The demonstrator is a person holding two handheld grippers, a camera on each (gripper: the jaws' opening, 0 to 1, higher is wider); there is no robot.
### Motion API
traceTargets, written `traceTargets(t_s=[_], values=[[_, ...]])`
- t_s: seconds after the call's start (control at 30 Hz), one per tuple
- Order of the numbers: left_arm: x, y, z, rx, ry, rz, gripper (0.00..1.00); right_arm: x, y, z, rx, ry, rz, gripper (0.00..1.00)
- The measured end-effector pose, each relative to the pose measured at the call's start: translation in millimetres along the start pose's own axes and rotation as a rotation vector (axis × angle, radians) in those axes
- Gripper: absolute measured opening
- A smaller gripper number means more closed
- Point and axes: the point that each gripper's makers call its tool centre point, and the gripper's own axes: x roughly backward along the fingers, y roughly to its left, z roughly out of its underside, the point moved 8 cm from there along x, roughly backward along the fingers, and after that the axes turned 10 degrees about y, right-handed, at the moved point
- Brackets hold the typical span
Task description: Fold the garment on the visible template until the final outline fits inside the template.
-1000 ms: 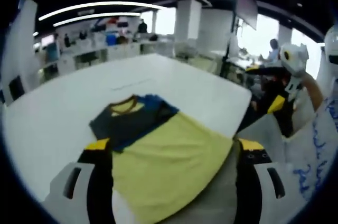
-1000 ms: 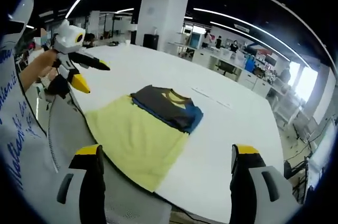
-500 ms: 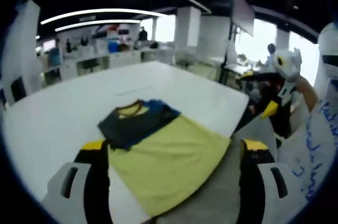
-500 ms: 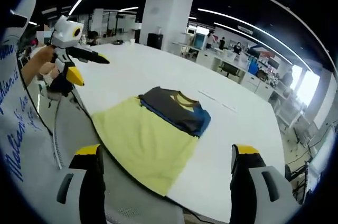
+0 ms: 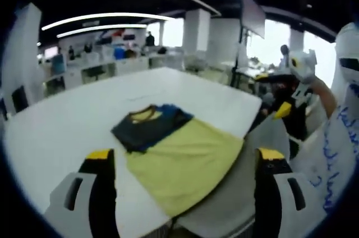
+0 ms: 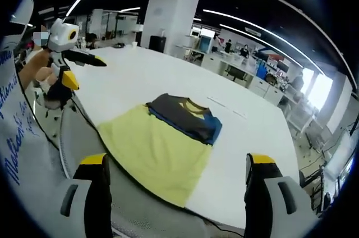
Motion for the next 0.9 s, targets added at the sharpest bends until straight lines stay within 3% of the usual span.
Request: traceTargets(t_s=[0.2,0.43,0.9], values=[[9,5.9,9.8,-0.001,0.0,0.001,1.0,0,14,0.1,-0.013,0.01,0.007,1.0],[14,12.6,14.4,0.013,-0.006,-0.017,1.0,1,17,0.8,-0.039,0.005,0.012,1.0],[12,-0.7,10.5,0.05,-0.017,-0.086,1.0,6,-7,8.4,-0.012,-0.005,-0.034,1.0]])
